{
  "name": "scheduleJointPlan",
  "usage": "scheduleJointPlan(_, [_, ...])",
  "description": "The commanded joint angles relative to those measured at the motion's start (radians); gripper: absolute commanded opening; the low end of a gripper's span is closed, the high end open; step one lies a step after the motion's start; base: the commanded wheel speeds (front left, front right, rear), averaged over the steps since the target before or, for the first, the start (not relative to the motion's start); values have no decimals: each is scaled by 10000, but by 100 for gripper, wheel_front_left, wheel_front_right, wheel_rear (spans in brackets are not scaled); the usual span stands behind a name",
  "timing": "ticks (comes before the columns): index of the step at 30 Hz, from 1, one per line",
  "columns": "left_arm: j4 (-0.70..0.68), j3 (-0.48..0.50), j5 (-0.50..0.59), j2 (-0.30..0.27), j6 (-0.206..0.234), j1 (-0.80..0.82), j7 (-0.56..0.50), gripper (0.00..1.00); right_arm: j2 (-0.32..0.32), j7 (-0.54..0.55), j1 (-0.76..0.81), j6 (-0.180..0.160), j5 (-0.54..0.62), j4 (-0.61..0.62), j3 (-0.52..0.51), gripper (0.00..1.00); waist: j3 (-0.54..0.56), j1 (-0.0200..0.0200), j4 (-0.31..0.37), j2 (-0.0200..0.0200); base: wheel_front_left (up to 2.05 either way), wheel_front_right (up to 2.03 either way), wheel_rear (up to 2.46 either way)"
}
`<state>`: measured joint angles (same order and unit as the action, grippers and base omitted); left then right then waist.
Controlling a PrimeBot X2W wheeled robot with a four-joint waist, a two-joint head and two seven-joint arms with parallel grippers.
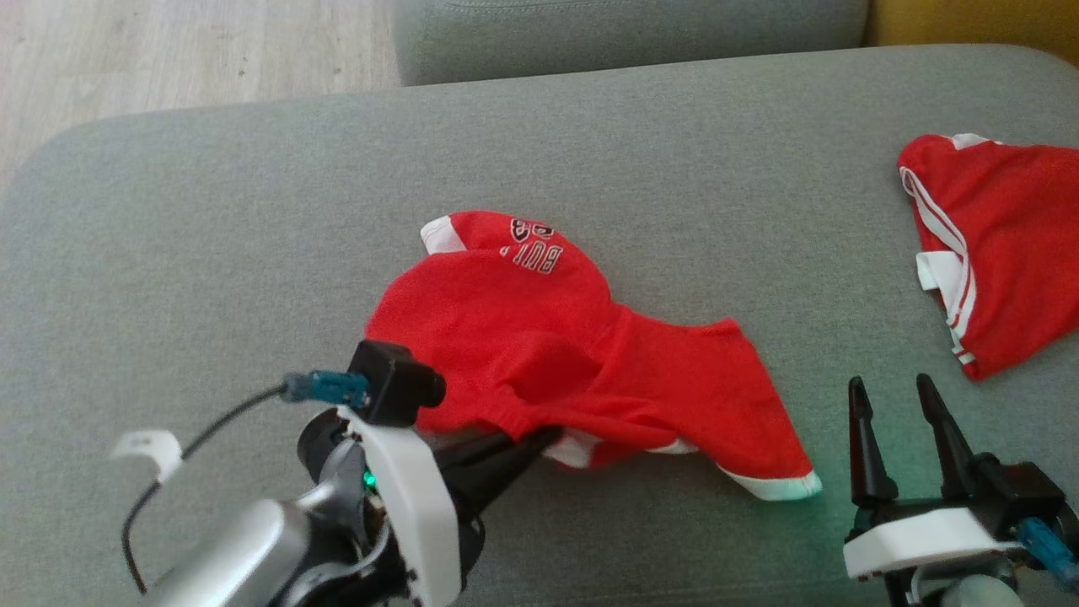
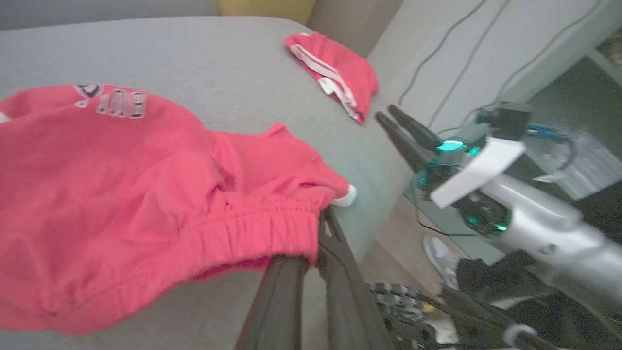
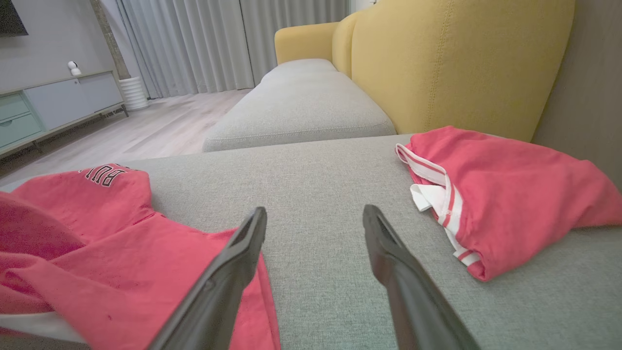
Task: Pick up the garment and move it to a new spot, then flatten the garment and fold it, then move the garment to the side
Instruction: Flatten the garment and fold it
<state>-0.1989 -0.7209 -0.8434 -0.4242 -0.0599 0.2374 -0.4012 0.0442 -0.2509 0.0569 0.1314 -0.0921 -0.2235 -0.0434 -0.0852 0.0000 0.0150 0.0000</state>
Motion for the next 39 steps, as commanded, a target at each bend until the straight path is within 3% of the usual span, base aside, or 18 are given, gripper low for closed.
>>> scheduleJointPlan(1, [-663, 564, -266, -297, 50, 347, -220, 0, 60, -109, -117, -7, -82, 253, 234, 100, -6, 0, -2, 0, 0, 0, 0])
scheduleJointPlan(6, [-1794, 832, -1220, -1477, 450, 375, -2013, 0, 60, -109, -261, -7, -174, 206, 322, 100, -58, 0, 37, 0, 0, 0, 0])
scheduleJointPlan(14, [-391, -89, -1030, -3050, 829, -344, -4094, 0, 60, -109, -351, -7, -338, 114, 444, 100, -114, 0, 465, 0, 0, 0, 0])
scheduleJointPlan(18, [480, -247, -855, -3041, 1021, -920, -3717, 0, 60, -109, -254, -7, -387, 79, 392, 100, -142, 0, 614, 0, 0, 0, 0])
scheduleJointPlan(25, [1368, 136, -680, -2281, 1472, -1261, -2171, 0, 60, -109, -231, -7, -303, 110, 250, 100, -243, 0, 573, 0, 0, 0, 0])
scheduleJointPlan(26, [1441, 292, -594, -2154, 1580, -1257, -1773, 10, 60, -109, -250, -7, -270, 116, 219, 100, -245, 0, 542, 0, 0, 0, 0])
scheduleJointPlan(27, [1491, 419, -562, -2003, 1652, -1272, -1418, 60, 60, -109, -268, -7, -238, 121, 194, 100, -246, 0, 508, 0, 0, 0, 0])
scheduleJointPlan(28, [1510, 470, -564, -1877, 1661, -1309, -1186, 100, 60, -109, -279, -7, -211, 125, 178, 100, -239, 0, 473, 0, 0, 0, 0])
scheduleJointPlan(32, [1194, 399, -586, -1614, 1581, -1603, -730, 100, 60, -109, -294, -7, -119, 132, 194, 100, -186, 0, 365, 0, 0, 0, 0])
scheduleJointPlan(35, [845, 329, -521, -1726, 1635, -1915, -618, 100, 60, -109, -281, -7, -85, 157, 208, 100, -172, 0, 298, 0, 0, 0, 0])
scheduleJointPlan(39, [476, 633, 67, -2206, 2275, -2071, -258, 100, 60, -109, -212, -7, -29, 195, 222, 100, -157, 0, 185, 0, 0, 0, 0])
